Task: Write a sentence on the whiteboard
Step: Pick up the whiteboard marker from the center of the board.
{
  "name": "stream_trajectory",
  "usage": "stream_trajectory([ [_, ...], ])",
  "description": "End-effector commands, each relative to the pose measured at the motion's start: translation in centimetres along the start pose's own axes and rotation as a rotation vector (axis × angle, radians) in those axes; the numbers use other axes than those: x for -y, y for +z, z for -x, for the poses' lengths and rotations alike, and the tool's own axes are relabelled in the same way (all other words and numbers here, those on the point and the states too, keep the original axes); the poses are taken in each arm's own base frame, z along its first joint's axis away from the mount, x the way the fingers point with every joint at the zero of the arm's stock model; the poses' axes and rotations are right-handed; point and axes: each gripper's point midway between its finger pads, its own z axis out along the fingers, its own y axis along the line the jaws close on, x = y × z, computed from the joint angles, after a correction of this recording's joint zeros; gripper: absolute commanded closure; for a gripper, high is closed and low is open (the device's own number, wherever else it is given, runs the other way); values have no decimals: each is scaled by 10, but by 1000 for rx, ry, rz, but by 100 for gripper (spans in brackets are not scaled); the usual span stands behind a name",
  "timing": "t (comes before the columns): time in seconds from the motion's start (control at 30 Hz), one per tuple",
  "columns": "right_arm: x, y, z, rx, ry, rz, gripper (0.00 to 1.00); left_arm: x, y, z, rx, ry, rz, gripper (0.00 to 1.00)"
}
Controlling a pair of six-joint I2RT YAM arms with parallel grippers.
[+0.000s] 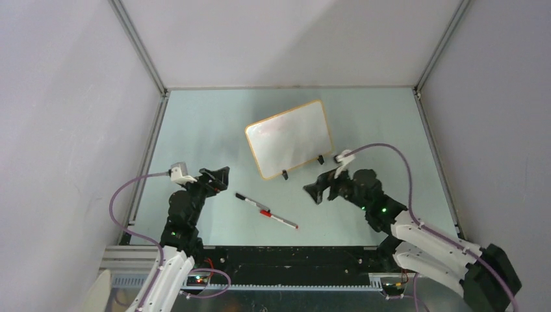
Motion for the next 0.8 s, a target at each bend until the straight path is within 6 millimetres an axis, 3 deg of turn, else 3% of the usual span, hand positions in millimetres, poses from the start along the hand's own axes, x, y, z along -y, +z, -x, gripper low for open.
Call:
stream_trajectory([
  [0.0,-51,5,-18,-87,-282,91,9,9,1,9,37,14,-46,1],
  [0.13,-77,3,-58,-213,-364,110,9,15,0,7,27,9,-80,1],
  [0.37,-93,11,-110,-383,-489,80,19,17,-1,9,35,10,-90,2],
  [0.57,-102,16,-130,-441,-503,80,33,18,-3,11,48,9,-99,2],
  [0.77,-104,22,-138,-471,-511,73,36,19,-3,11,45,5,-100,2],
])
